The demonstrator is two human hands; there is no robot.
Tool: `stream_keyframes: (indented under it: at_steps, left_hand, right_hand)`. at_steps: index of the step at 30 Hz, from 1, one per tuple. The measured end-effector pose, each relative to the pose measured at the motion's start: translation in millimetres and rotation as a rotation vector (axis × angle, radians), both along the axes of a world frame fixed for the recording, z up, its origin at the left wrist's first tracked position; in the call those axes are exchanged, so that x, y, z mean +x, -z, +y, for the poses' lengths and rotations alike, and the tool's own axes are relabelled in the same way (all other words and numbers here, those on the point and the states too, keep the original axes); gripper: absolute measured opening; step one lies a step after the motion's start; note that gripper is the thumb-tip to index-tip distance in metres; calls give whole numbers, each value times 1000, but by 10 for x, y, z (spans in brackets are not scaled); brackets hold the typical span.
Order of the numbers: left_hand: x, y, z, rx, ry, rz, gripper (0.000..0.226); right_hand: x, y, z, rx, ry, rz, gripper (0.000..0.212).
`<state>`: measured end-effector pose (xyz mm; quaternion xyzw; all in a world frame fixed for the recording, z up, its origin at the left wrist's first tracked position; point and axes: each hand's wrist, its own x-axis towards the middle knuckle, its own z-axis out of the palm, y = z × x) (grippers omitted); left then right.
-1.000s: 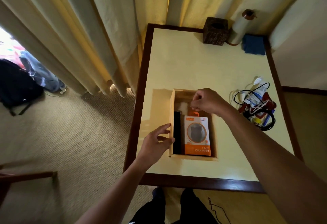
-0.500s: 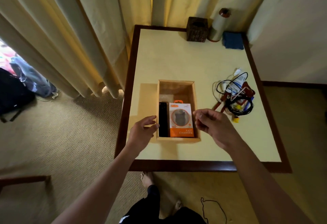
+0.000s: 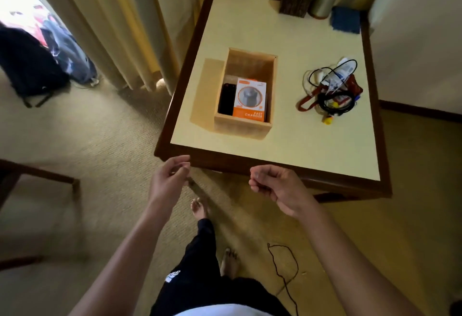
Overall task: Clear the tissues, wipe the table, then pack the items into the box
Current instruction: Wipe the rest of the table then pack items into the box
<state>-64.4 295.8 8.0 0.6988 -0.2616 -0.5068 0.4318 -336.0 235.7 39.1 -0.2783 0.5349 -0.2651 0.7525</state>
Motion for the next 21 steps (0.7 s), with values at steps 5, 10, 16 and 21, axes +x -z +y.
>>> stream_keyframes:
  at_steps: [5, 10, 16, 21]
  left_hand:
    - [-67, 204, 470, 106, -60, 34, 16]
    - [48, 658, 622, 166, -66, 16, 16]
    - [241, 1781, 514, 157, -83, -47, 16]
    - [385, 2889, 277, 71, -37, -79, 17]
  right_hand:
    - [71, 332, 370, 57, -78, 56, 30]
    - [258, 905, 450, 78, -129, 143, 23]
    - [607, 2358, 113, -67, -210, 354, 14]
    - [897, 3650, -502, -259, -207, 544, 8]
